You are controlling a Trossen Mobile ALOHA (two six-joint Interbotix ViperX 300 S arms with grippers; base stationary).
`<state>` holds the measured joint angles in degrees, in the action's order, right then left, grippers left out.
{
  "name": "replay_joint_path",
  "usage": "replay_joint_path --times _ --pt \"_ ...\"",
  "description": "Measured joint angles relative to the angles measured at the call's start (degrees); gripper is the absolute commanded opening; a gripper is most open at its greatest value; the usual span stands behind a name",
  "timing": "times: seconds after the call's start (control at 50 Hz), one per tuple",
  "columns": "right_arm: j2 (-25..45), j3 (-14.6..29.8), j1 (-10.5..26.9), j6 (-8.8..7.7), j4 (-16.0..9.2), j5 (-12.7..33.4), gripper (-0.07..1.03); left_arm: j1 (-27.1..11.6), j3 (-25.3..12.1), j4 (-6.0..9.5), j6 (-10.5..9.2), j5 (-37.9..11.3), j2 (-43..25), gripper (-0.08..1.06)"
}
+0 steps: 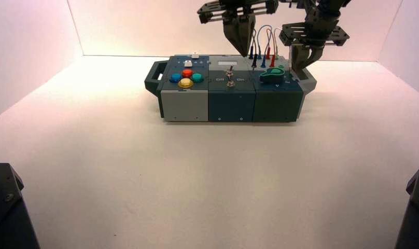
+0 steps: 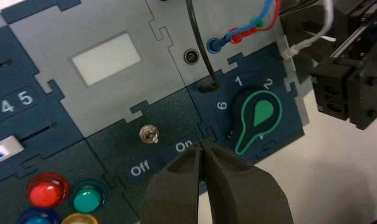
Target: Flip the top switch on with the left gripper.
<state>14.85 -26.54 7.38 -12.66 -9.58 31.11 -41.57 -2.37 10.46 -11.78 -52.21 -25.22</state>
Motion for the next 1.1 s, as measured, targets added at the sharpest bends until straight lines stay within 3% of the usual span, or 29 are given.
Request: replay_joint_path --times 0.28,0.4,0.52,0.62,0.66,0.72,0.86,1.0,1.1 --pt "-3.87 0.0 0.09 -0.18 0.18 5.1 -0.02 1.49 3.25 -2.2 1.14 -1.23 3.69 -0.03" --pt "-5.8 -0.09 0.09 -0.35 0.44 7.65 -0.02 3.69 4.83 -4.13 2.72 -3.25 6.24 -0.03" --pt "-7.21 -0.7 0.09 -1.23 0.44 8.35 -0.02 4.66 5.54 -4.75 4.39 -4.57 8.09 -0.03" --pt "-9.14 -1.58 0.18 -4.13 -0.53 9.14 -0.02 4.83 6.24 -4.57 8.09 -5.71 9.93 -0.03" --pt "-10.46 -2.29 0.18 -6.15 -1.49 9.58 -0.02 4.75 6.77 -3.43 11.16 -6.33 10.72 -0.03" --pt "-11.6 -2.9 0.18 -7.47 -2.37 9.84 -0.02 4.75 7.21 -2.72 12.92 -6.77 11.16 -0.03" --pt "-15.56 -5.19 0.18 -10.81 -4.83 10.02 -0.02 5.01 9.93 0.7 18.81 -7.03 14.41 -0.03" --pt "-20.39 -8.26 0.26 -14.33 -9.05 10.81 -0.02 6.24 13.54 1.41 22.06 -6.5 18.28 -0.03" --pt "-23.47 -9.4 0.26 -15.38 -10.99 10.99 -0.02 8.09 16.7 1.41 23.47 -4.92 20.74 -0.03"
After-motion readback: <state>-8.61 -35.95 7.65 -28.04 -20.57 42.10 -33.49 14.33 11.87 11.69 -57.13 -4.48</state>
